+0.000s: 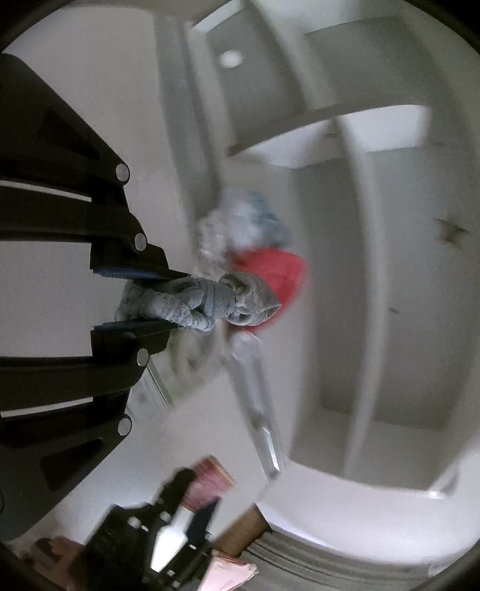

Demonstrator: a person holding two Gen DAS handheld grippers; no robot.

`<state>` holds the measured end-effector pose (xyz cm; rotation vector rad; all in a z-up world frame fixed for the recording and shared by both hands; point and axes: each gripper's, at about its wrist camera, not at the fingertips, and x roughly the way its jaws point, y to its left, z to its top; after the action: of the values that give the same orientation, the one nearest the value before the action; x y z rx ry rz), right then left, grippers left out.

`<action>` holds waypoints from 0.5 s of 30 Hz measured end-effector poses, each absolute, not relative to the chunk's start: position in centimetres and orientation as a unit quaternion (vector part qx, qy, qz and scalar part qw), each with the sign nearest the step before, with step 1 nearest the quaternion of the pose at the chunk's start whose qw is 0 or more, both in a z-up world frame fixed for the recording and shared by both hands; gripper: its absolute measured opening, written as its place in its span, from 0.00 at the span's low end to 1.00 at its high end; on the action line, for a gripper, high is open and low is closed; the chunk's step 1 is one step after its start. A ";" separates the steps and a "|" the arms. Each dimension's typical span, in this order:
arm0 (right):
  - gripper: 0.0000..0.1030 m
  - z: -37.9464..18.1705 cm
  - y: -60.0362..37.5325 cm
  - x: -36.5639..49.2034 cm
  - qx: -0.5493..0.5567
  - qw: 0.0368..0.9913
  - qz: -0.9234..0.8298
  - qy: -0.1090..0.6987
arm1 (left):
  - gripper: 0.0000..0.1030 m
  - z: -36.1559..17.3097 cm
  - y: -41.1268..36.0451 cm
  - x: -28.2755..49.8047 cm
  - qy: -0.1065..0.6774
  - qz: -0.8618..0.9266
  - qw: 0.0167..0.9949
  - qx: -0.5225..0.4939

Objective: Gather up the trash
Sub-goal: 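Carry both items over the bin and open both grippers to drop them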

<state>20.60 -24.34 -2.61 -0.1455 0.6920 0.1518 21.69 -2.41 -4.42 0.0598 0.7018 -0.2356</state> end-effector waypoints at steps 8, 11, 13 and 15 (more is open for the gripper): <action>0.41 6.4 -32.3 8.3 -0.043 0.971 0.056 0.227 | 0.16 3.0 -11.1 11.3 0.255 -0.221 0.939 0.062; 0.41 8.9 -38.4 2.2 -0.005 0.980 0.017 0.200 | 0.16 3.3 -18.1 6.2 0.248 -0.312 0.913 0.089; 0.41 9.5 -43.1 -2.4 0.029 0.981 -0.020 0.192 | 0.16 2.0 -22.9 2.9 0.256 -0.374 0.885 0.108; 0.41 8.2 -47.8 -6.6 0.071 0.974 -0.058 0.207 | 0.16 -1.6 -29.4 -2.0 0.287 -0.462 0.827 0.141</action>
<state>-6.56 -47.83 8.18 0.1439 0.4184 -0.1165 -1.97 -29.44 -1.56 0.2991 0.6105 -0.9809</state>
